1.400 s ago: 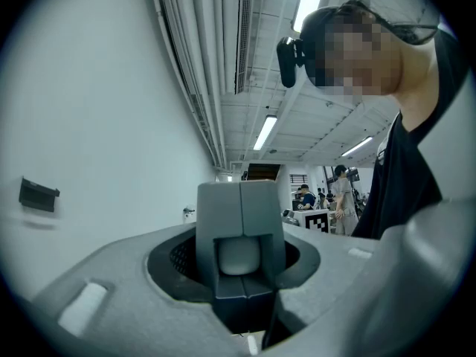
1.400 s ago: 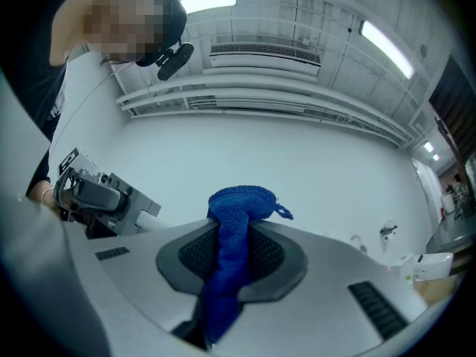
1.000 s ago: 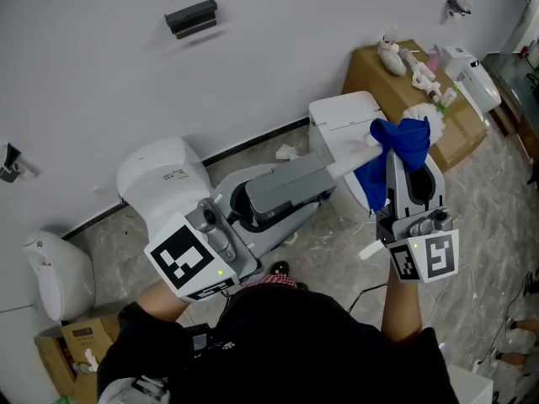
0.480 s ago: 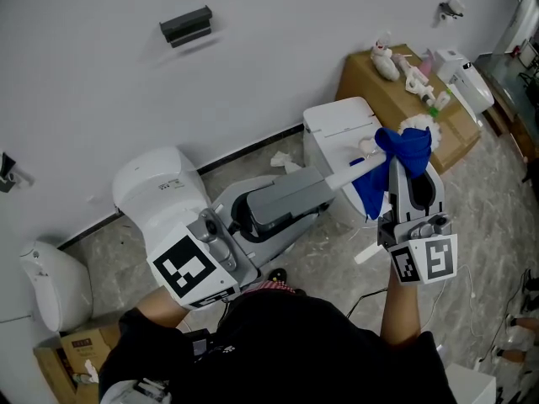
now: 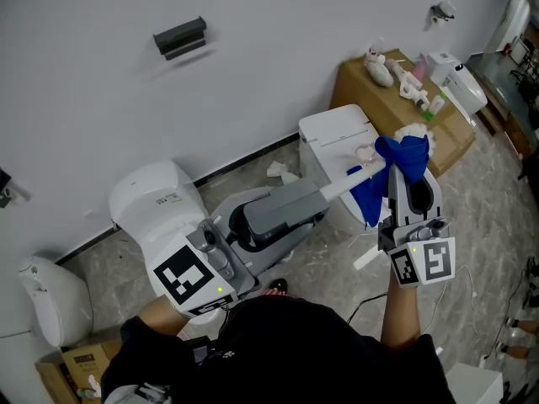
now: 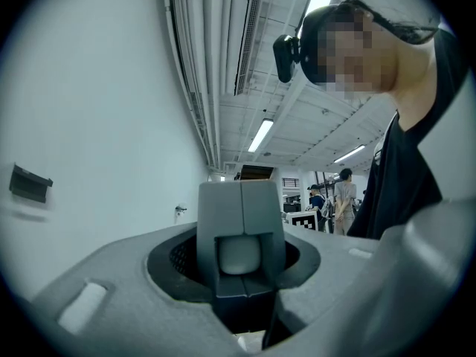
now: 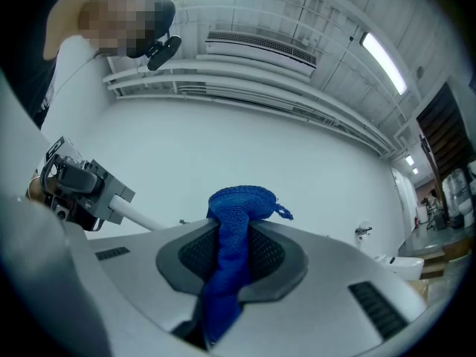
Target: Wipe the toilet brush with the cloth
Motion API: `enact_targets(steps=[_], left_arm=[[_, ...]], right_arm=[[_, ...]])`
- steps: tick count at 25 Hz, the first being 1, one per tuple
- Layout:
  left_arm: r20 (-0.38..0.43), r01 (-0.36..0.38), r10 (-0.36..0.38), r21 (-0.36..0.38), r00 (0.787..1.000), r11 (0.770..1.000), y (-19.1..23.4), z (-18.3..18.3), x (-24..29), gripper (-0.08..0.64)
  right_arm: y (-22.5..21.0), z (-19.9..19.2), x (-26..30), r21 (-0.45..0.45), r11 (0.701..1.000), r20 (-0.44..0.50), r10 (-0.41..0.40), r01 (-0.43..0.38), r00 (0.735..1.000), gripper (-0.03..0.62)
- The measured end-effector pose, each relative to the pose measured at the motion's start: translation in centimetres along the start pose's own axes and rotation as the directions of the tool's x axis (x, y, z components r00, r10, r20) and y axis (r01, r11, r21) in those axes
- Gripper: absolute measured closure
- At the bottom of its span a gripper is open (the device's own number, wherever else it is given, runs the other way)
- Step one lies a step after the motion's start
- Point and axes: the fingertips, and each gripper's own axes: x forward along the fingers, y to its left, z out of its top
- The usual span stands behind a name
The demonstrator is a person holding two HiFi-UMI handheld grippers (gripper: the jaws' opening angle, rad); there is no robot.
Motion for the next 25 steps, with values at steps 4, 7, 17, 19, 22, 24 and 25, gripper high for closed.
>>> enact_targets(steps=[4, 7, 17, 19, 22, 24, 25], left_arm=[[0.006, 0.023, -0.023, -0.001, 1.0, 1.0, 0.7, -0.2, 0.0, 0.388], [-0.002, 0.041, -0.041, -0.003, 0.999, 0.999, 1.1, -0.7, 0.0, 0.388], [0.001, 0.095, -0.095, 0.006, 0.995, 0.995, 1.9, -0.8, -0.2, 0.388], [-0.005, 0.096, -0.096, 0.014, 0.995, 0.995, 2.1, -0.8, -0.4, 0.388], [-0.007, 0.098, -0.098, 0.017, 0.995, 0.995, 2.5, -0.7, -0.5, 0.387], [-0.012, 0.095, -0.095, 0.01, 0.995, 0.995, 2.7, -0.9, -0.6, 0.387], [-0.012, 0.094, -0.094, 0.006, 0.995, 0.996, 2.8, -0.9, -0.6, 0.387]], right_arm=[[-0.4, -0.5, 0.3, -0.017, 1.0, -0.01, -0.022, 0.022, 1.0, 0.525], [-0.7, -0.8, 0.2, -0.03, 0.999, -0.01, -0.044, 0.044, 0.999, 0.526], [-1.2, -1.4, 0.1, -0.058, 0.993, -0.016, -0.103, 0.102, 0.995, 0.525], [-1.2, -1.5, 0.1, -0.057, 0.993, -0.017, -0.108, 0.107, 0.994, 0.525], [-1.1, -1.5, 0.5, -0.056, 0.993, -0.012, -0.108, 0.107, 0.994, 0.525], [-0.9, -1.7, 0.7, -0.051, 0.993, -0.013, -0.105, 0.104, 0.994, 0.525], [-0.9, -1.8, 0.8, -0.048, 0.994, -0.014, -0.102, 0.102, 0.995, 0.525]])
